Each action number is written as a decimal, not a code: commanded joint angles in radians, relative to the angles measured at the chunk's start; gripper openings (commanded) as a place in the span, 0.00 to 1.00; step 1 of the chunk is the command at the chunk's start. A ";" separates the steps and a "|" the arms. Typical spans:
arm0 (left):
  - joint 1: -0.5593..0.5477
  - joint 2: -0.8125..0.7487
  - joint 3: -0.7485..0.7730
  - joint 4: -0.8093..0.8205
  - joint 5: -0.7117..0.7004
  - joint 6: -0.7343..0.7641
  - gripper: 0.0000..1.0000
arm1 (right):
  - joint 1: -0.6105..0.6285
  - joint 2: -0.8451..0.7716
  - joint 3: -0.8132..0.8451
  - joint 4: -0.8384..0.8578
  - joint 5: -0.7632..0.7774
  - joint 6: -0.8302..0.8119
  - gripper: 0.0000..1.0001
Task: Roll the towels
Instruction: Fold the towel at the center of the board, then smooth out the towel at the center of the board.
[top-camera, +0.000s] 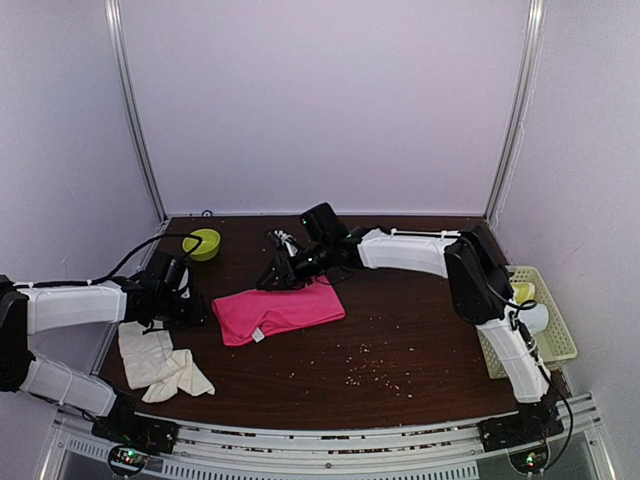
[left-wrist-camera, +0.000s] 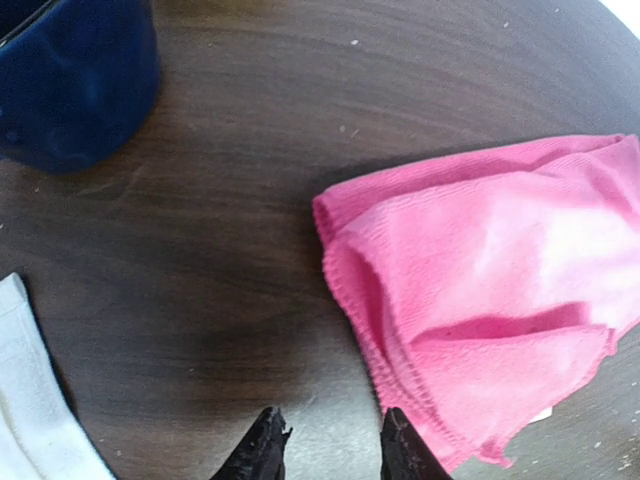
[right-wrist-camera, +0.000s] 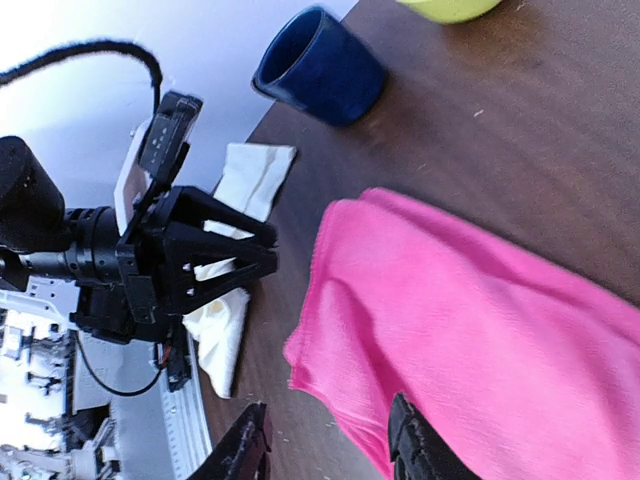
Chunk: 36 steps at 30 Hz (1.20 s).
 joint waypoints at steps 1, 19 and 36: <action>0.005 0.000 0.018 0.104 0.097 -0.056 0.35 | -0.064 -0.106 -0.054 -0.224 0.217 -0.362 0.40; 0.060 0.285 0.137 0.287 0.125 -0.038 0.20 | -0.099 -0.124 -0.313 -0.205 0.431 -0.573 0.31; 0.067 0.513 0.481 0.123 0.216 0.138 0.00 | -0.140 -0.290 -0.621 -0.265 0.517 -0.558 0.29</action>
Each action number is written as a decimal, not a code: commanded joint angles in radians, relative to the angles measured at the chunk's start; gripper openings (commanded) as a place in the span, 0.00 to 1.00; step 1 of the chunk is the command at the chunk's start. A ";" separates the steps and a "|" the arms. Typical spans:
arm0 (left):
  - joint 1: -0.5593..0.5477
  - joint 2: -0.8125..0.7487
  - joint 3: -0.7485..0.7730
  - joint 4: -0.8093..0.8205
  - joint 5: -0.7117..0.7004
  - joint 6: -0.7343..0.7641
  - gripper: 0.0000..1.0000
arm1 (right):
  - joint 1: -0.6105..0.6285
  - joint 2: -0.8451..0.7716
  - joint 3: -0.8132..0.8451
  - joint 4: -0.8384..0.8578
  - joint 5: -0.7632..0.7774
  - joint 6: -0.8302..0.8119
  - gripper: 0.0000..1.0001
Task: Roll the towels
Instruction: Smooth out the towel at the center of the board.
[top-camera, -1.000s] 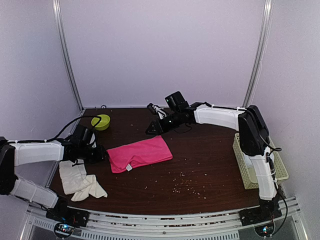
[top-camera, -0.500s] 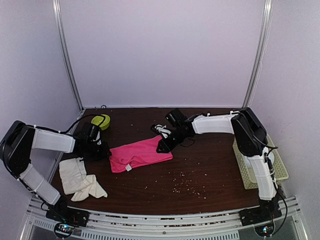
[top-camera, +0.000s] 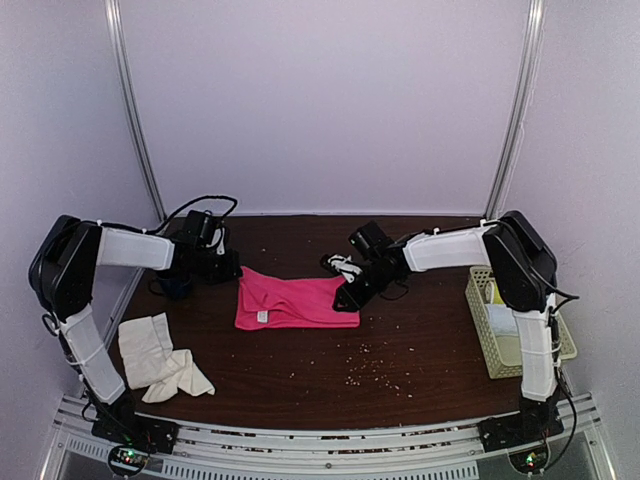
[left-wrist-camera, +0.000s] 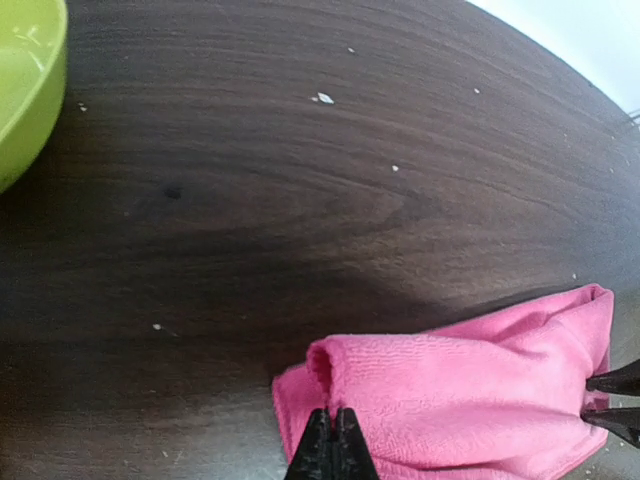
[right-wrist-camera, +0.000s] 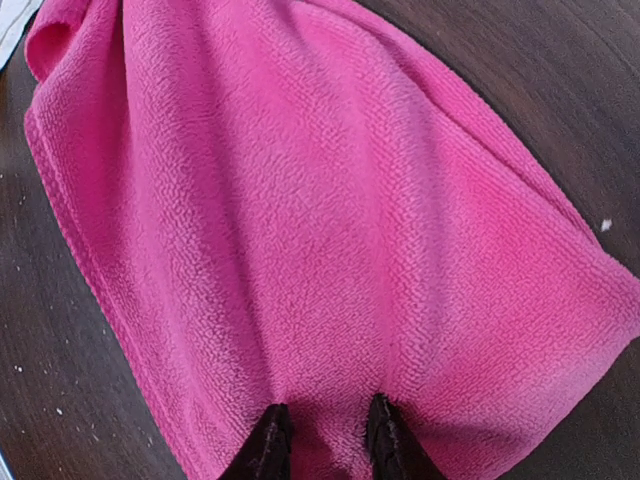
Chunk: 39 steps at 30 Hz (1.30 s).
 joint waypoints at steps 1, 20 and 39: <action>0.014 -0.031 -0.004 -0.052 0.035 0.030 0.00 | -0.016 -0.027 -0.111 -0.106 0.053 0.001 0.29; -0.062 -0.260 -0.272 0.091 0.240 -0.025 0.34 | -0.081 -0.104 0.110 -0.157 -0.026 -0.104 0.32; -0.078 -0.100 -0.340 0.387 0.367 -0.111 0.48 | -0.093 -0.007 0.076 -0.120 -0.064 -0.098 0.33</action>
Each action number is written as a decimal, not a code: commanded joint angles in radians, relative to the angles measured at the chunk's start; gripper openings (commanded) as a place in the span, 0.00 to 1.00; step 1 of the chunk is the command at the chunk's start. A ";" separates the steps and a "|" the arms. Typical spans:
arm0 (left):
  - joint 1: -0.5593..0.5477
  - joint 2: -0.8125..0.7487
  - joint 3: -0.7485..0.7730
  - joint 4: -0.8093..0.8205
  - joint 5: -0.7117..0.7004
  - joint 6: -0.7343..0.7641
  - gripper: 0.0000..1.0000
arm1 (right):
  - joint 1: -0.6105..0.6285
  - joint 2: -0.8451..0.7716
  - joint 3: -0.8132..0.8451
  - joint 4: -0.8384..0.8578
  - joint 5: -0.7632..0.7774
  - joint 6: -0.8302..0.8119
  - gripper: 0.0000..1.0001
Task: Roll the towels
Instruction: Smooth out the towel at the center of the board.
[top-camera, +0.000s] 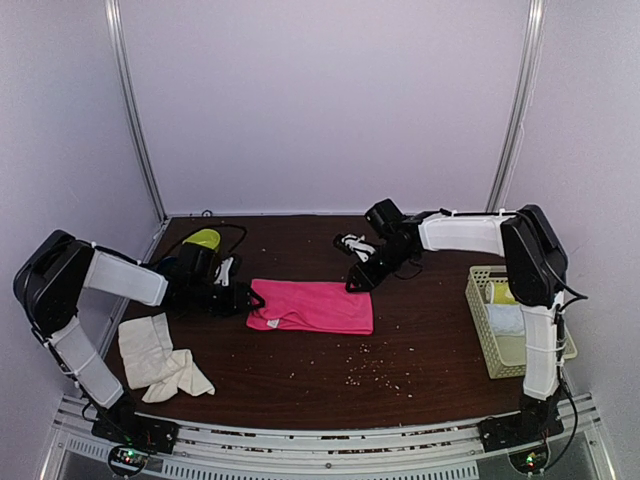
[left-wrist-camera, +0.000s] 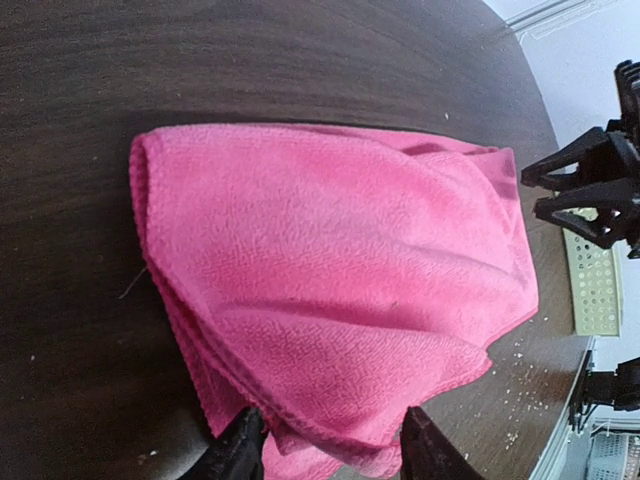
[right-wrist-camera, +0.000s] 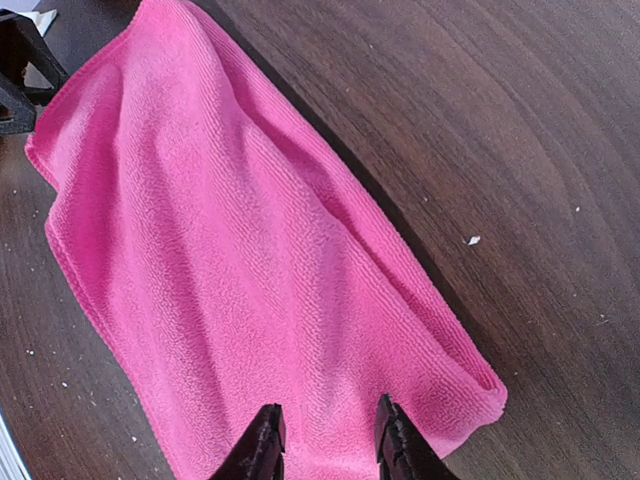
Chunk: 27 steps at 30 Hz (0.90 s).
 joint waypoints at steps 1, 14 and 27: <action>0.002 0.034 -0.015 0.149 0.071 -0.057 0.48 | -0.001 0.047 -0.018 0.012 -0.022 -0.004 0.33; -0.006 0.017 0.038 -0.049 -0.044 -0.050 0.51 | -0.002 0.077 -0.021 0.014 -0.035 -0.008 0.33; -0.056 0.062 0.045 0.071 0.027 -0.086 0.47 | -0.002 0.110 -0.028 0.016 -0.047 -0.010 0.34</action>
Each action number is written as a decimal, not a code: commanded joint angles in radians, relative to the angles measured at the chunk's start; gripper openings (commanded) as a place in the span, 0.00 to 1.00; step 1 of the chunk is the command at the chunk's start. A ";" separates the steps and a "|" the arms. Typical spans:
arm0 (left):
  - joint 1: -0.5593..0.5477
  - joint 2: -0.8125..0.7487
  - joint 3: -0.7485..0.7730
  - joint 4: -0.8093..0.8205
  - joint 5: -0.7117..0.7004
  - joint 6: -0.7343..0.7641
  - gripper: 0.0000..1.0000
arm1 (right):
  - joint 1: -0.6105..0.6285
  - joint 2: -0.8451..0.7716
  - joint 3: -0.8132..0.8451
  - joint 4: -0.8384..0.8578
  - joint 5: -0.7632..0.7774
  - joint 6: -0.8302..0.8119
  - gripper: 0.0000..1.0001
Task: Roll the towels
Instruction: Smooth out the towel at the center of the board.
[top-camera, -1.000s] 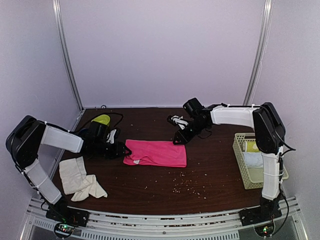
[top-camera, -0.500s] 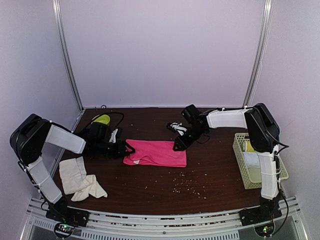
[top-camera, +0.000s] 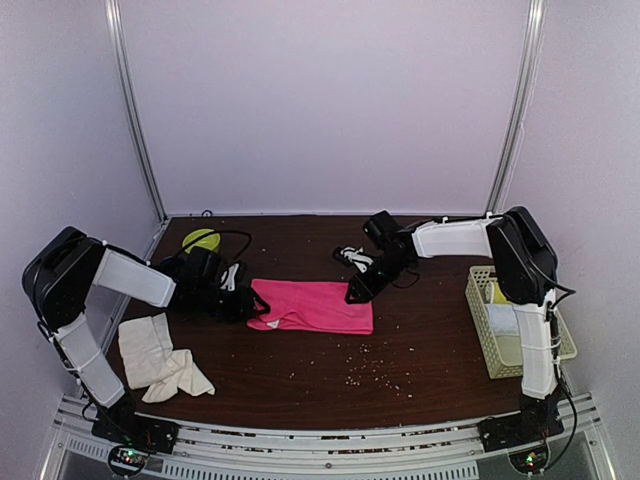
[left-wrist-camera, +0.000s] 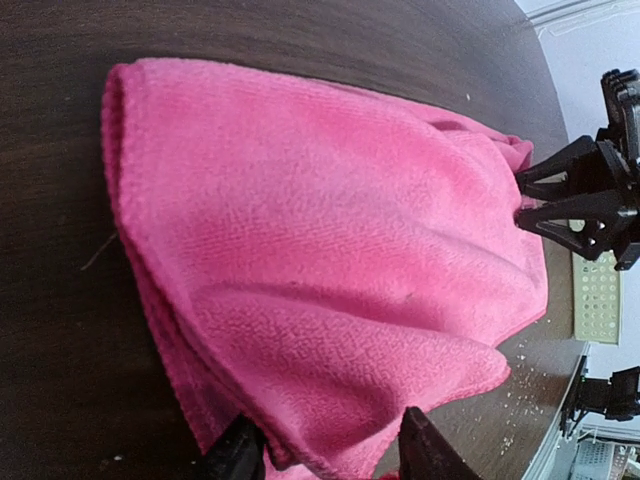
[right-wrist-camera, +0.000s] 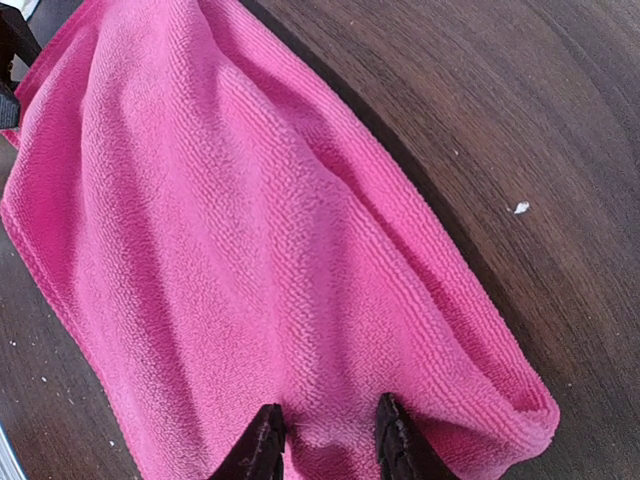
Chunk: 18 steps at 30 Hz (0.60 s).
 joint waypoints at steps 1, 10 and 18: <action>-0.024 -0.001 0.034 0.061 0.044 -0.001 0.46 | -0.002 0.038 -0.020 0.004 -0.005 -0.009 0.34; -0.029 -0.061 0.093 -0.062 0.058 0.037 0.29 | -0.009 0.050 -0.029 0.004 -0.027 -0.004 0.34; -0.009 -0.080 0.198 -0.364 0.041 0.089 0.09 | -0.012 0.059 -0.035 0.001 -0.028 -0.003 0.34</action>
